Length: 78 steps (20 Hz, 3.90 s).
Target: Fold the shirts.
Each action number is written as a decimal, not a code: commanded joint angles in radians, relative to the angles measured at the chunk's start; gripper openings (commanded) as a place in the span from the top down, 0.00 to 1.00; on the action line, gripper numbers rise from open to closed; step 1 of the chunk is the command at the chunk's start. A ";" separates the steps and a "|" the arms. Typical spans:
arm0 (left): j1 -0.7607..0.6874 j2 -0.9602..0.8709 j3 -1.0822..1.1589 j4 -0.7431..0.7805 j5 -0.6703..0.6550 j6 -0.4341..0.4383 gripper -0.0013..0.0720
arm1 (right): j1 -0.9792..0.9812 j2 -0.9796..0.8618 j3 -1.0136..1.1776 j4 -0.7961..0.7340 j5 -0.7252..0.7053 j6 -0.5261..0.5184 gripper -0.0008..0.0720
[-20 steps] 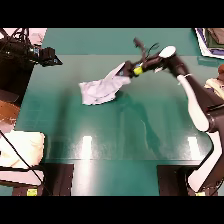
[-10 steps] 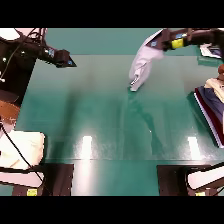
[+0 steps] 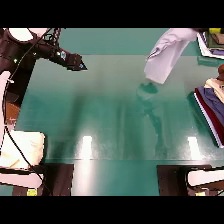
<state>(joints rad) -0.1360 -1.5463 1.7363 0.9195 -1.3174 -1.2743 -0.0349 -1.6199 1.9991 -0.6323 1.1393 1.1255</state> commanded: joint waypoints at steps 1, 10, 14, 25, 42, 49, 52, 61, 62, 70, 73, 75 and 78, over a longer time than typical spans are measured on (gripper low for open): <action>-0.005 0.001 0.000 0.000 -0.001 0.000 0.95 | -0.078 0.003 0.000 0.000 -0.116 -0.086 0.97; -0.005 0.001 0.000 0.001 -0.051 0.013 0.95 | -0.263 -0.081 0.030 0.001 -0.424 -0.249 0.97; -0.005 0.001 0.000 0.001 -0.061 0.018 0.95 | -0.330 -0.168 0.113 0.012 -0.459 -0.305 0.97; -0.008 0.001 0.000 -0.003 -0.053 0.017 0.95 | -0.531 0.043 -0.068 -0.146 -0.280 -0.490 0.97; -0.008 0.001 0.000 -0.023 -0.053 0.018 0.95 | -0.895 0.545 -0.588 -0.600 0.047 -0.095 0.97; -0.008 0.001 0.000 -0.027 -0.060 0.018 0.95 | -0.942 0.547 -0.644 -0.602 0.095 -0.046 0.21; -0.008 0.001 0.000 -0.030 -0.079 0.018 0.95 | -0.932 0.547 -0.583 -0.589 0.068 0.013 0.21; -0.008 0.001 0.000 -0.031 -0.085 0.018 0.95 | -0.457 0.547 -0.492 -0.512 0.153 0.206 0.23; -0.008 0.001 0.000 -0.031 -0.083 0.018 0.95 | -0.370 0.547 -0.517 -0.487 0.154 0.206 0.23; -0.008 0.001 0.000 -0.031 -0.051 0.018 0.95 | 0.143 0.547 -0.708 -0.494 0.121 0.201 0.23; -0.008 0.001 0.000 -0.031 -0.051 0.018 0.95 | 0.214 0.547 -0.724 -0.494 0.124 0.201 0.93; -0.008 0.001 0.000 -0.032 -0.051 0.018 0.95 | 0.229 0.547 -0.724 -0.493 0.126 0.201 0.97; -0.008 0.001 0.000 -0.031 -0.051 0.018 0.95 | 0.228 0.547 -0.724 -0.493 0.133 0.201 0.97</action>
<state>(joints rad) -0.1432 -1.5463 1.7363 0.8875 -1.3693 -1.2568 0.1703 -1.0729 1.2800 -1.1263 1.2652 1.3266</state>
